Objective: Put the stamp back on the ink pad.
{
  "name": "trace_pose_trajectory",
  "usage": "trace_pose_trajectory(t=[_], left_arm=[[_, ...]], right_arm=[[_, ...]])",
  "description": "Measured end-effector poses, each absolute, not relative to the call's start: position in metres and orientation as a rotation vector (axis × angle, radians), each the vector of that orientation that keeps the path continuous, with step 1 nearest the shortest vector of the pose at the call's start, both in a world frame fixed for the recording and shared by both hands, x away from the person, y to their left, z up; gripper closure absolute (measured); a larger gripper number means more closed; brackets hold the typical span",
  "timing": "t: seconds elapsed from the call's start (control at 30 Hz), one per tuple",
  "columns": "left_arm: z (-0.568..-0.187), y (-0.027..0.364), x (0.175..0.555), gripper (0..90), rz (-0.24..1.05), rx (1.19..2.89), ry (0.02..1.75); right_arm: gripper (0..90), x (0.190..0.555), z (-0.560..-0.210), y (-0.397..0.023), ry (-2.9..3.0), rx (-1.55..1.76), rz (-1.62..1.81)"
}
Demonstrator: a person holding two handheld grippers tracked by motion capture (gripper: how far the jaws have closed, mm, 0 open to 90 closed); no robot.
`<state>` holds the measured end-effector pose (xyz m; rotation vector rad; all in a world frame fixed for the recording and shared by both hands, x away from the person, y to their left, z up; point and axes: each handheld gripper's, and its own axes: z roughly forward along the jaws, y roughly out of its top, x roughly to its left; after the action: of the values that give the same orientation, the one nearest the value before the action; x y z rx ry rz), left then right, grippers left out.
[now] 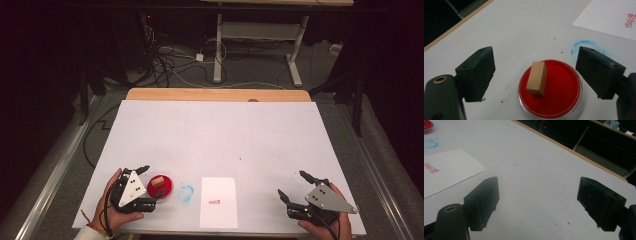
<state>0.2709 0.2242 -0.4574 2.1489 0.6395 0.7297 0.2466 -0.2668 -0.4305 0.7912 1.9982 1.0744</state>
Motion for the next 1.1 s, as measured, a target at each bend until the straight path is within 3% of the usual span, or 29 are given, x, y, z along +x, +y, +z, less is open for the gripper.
trace_pose_trajectory(t=[1.1], left_arm=[[-0.4548, 0.224, 0.2708, 15.4, 0.722, 2.146, 0.639]], right_arm=[[18.8, 0.2463, -0.4296, -0.2629, 1.999, 0.769, 1.082]])
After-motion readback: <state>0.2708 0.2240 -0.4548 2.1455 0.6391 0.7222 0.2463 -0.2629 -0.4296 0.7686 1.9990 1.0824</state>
